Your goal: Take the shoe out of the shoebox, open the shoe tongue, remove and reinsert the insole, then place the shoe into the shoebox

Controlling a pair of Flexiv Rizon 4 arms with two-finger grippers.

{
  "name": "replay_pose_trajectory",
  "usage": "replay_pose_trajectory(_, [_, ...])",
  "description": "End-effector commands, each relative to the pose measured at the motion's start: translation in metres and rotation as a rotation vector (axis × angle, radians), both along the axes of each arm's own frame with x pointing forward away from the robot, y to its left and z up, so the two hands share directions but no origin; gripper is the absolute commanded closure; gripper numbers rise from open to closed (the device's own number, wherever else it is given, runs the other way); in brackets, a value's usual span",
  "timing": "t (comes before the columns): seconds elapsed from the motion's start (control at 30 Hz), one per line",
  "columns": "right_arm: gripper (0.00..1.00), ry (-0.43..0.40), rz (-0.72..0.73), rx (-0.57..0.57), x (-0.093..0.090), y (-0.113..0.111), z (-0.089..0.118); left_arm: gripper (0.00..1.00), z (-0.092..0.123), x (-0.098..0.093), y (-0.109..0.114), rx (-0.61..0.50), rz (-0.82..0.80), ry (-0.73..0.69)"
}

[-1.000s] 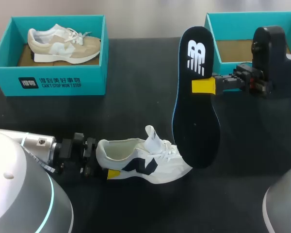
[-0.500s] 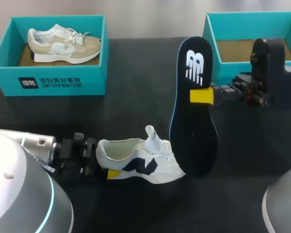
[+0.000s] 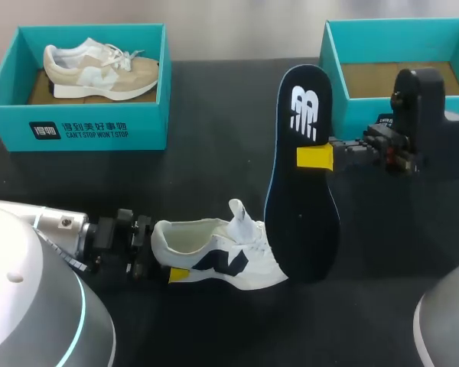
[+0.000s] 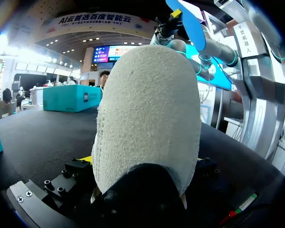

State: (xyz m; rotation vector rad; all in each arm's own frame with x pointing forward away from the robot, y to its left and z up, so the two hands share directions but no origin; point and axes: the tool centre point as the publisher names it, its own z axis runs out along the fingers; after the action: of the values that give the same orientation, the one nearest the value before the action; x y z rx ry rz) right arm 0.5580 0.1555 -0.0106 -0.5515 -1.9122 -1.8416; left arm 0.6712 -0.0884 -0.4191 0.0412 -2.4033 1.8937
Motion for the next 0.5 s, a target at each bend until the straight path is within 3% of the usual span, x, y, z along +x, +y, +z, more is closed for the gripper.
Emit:
replay_pose_trajectory(0.03, [1.00,0.001,-0.010,0.000,-0.005,0.000,-0.001,0.00,0.003,-0.005,0.005,0.020,0.014,-0.024])
replay_pose_trajectory(0.5, [1.00,0.001,-0.010,0.000,-0.005,0.000,-0.001,0.00,0.002,-0.001,0.019,0.112,0.033,-0.023])
